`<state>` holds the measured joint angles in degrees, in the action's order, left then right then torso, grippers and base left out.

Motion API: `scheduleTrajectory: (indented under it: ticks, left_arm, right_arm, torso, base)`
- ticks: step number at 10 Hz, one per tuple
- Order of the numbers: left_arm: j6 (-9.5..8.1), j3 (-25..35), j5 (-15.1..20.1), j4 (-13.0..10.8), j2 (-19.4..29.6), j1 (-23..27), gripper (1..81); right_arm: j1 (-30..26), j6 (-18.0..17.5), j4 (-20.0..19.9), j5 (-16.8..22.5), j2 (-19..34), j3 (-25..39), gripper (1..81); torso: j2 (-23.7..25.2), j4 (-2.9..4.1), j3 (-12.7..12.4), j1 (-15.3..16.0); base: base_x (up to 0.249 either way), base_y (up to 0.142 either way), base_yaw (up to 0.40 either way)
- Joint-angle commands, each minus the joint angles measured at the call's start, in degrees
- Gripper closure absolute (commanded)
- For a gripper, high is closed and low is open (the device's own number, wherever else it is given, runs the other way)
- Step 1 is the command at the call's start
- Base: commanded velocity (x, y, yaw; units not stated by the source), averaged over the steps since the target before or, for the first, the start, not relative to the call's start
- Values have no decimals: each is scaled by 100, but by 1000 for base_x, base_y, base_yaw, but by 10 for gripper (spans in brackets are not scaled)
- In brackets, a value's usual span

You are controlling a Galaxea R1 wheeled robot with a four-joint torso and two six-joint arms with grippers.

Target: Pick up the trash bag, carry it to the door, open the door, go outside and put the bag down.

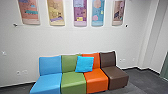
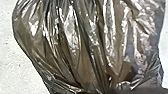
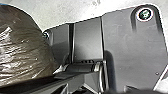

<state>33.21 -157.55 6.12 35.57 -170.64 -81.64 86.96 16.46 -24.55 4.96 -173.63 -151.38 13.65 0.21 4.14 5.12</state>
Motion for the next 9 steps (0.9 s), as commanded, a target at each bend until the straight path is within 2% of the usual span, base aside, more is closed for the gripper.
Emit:
scheduleTrajectory:
  ticks: [1,5,6,7,9]
  left_arm:
    - [45,-4,443,20,30,284,811]
    - [54,-4,443,2,12,284,811]
    - [63,-4,469,-6,4,276,811]
    - [81,-4,626,-24,12,276,811]
    - [81,-4,706,-165,12,275,811]
  right_arm:
    - [-262,7,12,418,-43,22,10]
    - [-270,-2,-6,418,-43,22,10]
    - [-270,-2,-6,418,-43,13,10]
    - [-262,-2,-6,418,-51,13,10]
    - [-270,-2,-15,418,-60,22,10]
  torso:
    - [0,0,0,2]
    - [15,0,-6,-30]
    - [-560,0,-6,-400]
    - [-586,0,-6,-415]
    - [-859,0,-9,-512]
  base:
    - [0,0,0]
    - [0,0,0]
    - [0,0,0]
    - [0,0,0]
    - [0,0,0]
